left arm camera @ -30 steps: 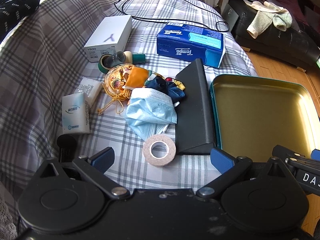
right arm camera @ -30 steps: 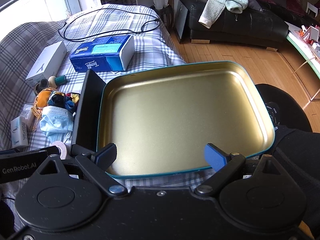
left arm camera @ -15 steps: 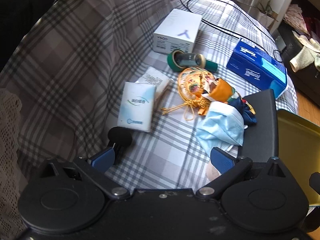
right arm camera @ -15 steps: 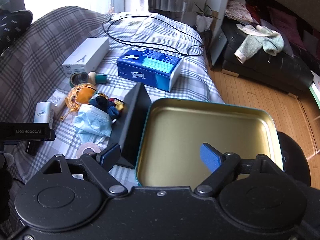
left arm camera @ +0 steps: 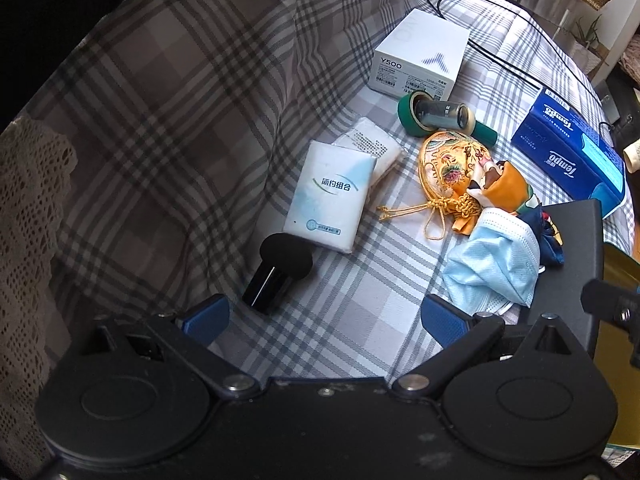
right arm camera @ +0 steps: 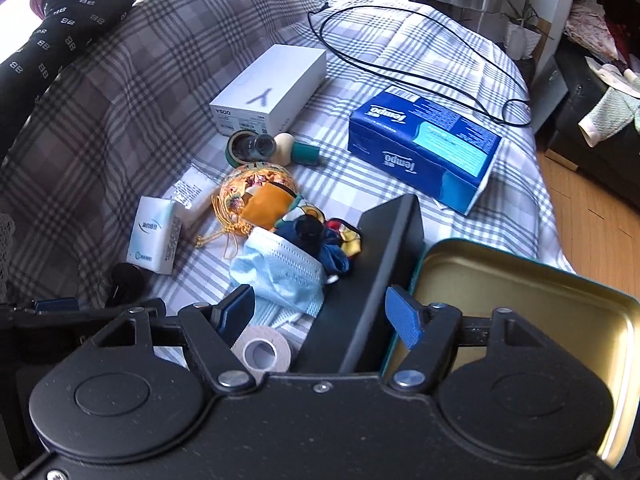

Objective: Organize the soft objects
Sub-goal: 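Move the right gripper to the doll and close on it, then lift the doll with the right gripper and release it into the gold tray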

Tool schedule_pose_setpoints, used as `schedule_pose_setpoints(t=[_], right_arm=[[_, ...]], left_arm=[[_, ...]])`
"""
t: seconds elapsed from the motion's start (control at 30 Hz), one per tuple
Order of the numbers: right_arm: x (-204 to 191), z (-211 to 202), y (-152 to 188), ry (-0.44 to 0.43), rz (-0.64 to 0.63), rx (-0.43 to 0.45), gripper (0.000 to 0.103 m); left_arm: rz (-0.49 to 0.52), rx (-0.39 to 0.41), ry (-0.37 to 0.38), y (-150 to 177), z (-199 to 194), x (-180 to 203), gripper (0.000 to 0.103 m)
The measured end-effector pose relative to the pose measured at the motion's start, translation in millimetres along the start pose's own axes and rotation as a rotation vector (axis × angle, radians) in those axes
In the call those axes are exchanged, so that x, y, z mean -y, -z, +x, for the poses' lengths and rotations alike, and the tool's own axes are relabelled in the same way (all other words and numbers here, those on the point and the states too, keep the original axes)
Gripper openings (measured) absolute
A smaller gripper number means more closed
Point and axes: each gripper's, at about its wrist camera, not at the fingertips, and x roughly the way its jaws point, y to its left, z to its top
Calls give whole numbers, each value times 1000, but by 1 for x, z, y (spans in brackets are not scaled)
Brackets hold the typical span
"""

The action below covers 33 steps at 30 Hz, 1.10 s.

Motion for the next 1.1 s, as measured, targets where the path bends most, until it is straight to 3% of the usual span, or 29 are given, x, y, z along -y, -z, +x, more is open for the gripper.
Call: schedule_pose_setpoints(t=[0.47,0.73,0.87,1.1], right_arm=[[-19,69,-41,-75,-146,-13,68],[-26,100,-47,-105,-152,-60,68],[-21,100,-46,-141,-121,-54,55],[-10,78,-49,-152,-78,-13,48]], left_arm=[[80,-9,-34,4,12,15,102],[85,-11,-24,3,18,15,102],[97,-20,-5,5,20,16,102],[174,-3,51,14,18,29,101]])
